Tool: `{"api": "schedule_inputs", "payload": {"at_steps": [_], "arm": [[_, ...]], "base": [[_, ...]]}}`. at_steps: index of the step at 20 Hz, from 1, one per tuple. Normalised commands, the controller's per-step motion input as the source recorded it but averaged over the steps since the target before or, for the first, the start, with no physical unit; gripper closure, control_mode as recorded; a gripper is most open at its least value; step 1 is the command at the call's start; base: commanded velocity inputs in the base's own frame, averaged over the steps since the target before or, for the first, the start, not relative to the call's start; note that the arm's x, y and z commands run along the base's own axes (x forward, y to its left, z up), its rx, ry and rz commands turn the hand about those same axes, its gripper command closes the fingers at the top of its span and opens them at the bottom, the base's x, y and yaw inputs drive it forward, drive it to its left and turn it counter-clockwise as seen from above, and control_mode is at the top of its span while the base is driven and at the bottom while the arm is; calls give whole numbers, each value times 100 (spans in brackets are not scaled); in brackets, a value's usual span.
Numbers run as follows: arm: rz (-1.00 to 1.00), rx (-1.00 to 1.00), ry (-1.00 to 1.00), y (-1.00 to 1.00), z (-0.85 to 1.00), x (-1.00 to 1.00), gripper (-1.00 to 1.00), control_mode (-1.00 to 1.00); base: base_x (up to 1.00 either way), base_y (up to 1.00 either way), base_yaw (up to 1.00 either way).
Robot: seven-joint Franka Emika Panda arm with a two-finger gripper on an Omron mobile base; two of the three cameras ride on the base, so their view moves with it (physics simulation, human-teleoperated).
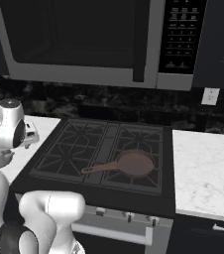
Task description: Pick the kettle from the counter and place it on a stove burner. Then turn the burner on.
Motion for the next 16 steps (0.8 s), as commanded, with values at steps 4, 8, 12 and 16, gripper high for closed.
{"api": "schedule_inputs", "payload": {"at_steps": [4, 8, 12, 16], "arm": [[33, 0, 0, 40, 0, 0, -100, -100], [20, 2, -4, 39, -2, 0, -100, -100], [10, 13, -3, 27, 0, 0, -100, -100], [6, 17, -6, 21, -5, 0, -100, -100]], "base": [[0, 0, 0], [0, 0, 0], [0, 0, 0], [0, 0, 0]]}}
